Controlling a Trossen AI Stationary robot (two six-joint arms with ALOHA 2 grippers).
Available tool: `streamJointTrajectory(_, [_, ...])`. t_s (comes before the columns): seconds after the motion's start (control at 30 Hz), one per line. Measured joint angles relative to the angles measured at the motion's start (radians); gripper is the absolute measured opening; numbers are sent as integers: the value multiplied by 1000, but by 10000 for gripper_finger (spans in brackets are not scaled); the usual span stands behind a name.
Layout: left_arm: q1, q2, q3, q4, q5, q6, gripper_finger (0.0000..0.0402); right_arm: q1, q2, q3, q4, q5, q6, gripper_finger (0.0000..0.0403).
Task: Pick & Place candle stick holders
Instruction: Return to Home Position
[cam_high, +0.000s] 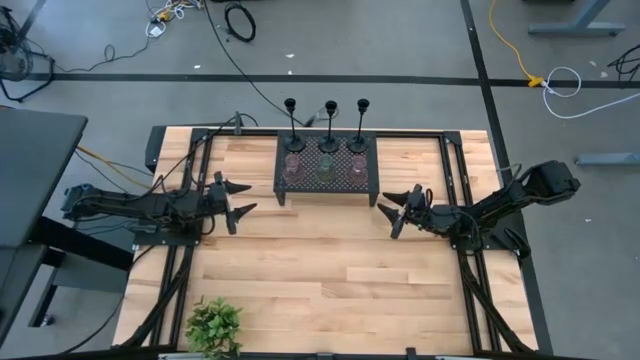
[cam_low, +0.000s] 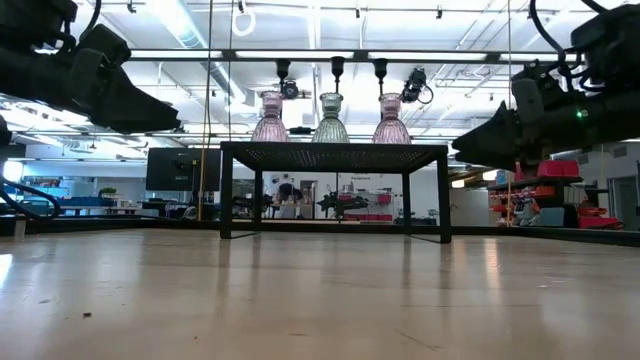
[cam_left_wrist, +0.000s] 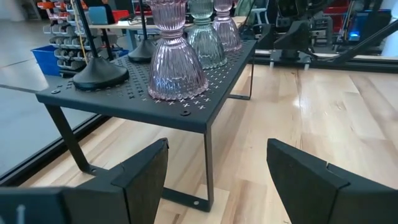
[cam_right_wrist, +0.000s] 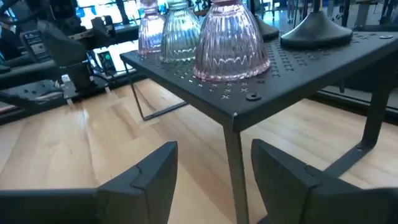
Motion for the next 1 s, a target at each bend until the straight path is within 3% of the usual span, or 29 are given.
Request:
streamJointTrajectory(0.37, [0, 0, 0, 2, 4, 1, 271, 0, 0, 0, 0, -131, 14, 205])
streamJointTrajectory(1.0, [0, 0, 0, 3, 11, 1, 271, 0, 0, 1, 0, -131, 14, 205])
